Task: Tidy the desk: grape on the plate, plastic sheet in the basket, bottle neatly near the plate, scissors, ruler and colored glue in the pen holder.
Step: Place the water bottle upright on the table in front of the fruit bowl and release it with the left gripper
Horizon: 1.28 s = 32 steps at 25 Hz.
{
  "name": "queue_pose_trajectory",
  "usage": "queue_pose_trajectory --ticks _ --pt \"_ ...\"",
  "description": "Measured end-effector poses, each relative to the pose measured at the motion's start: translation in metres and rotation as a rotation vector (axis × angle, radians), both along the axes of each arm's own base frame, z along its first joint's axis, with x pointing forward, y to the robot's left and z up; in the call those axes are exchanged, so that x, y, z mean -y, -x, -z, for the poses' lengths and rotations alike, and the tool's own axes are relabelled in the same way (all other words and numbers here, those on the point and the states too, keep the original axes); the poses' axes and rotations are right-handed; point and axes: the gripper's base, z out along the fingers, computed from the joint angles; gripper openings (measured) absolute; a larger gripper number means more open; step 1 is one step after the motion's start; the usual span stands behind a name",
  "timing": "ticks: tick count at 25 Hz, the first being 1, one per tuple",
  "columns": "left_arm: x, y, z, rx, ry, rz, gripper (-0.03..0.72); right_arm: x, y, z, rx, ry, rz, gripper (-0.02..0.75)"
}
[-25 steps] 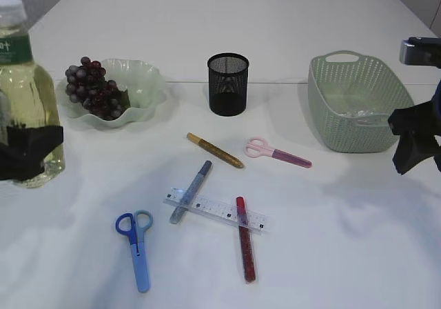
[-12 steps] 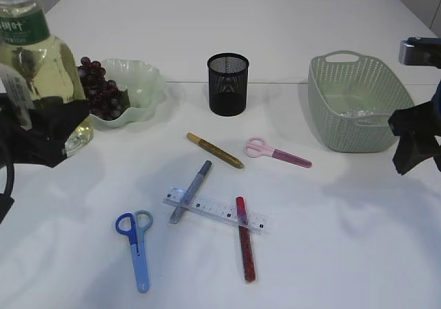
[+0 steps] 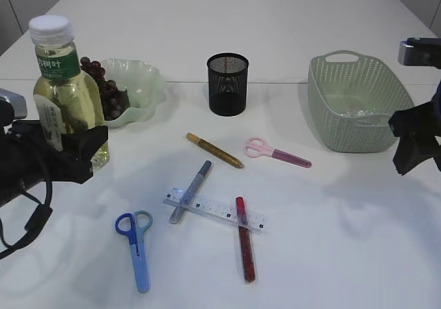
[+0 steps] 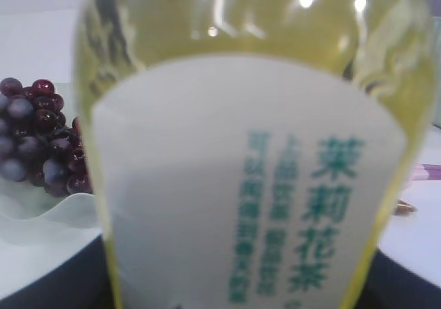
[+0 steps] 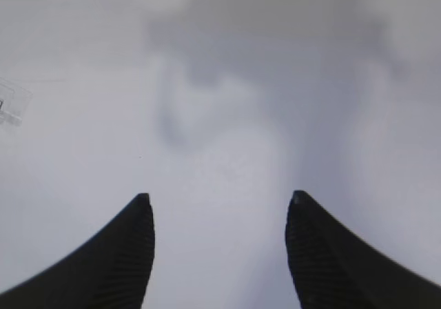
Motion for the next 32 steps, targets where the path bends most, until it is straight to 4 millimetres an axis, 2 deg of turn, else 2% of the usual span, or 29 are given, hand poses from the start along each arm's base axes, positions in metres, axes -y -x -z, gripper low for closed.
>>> queue_pose_trajectory --ticks 8,11,18,29,32 --pt "-0.006 -0.034 0.029 -0.055 -0.007 -0.08 0.444 0.0 0.0 0.0 0.0 0.002 -0.004 0.477" --pt "-0.011 -0.044 0.041 -0.082 -0.014 -0.1 0.444 0.0 0.0 0.0 0.0 0.002 -0.004 0.477" --pt "-0.006 -0.06 0.073 -0.134 -0.036 -0.066 0.444 0.0 0.0 0.0 0.0 0.002 -0.004 0.476" --pt "-0.005 -0.076 0.087 -0.067 -0.001 -0.095 0.444 0.0 0.0 0.0 0.001 0.003 -0.006 0.476" --pt "-0.006 -0.076 0.088 -0.064 0.002 -0.106 0.468 0.0 0.0 0.0 0.001 0.003 -0.006 0.476"
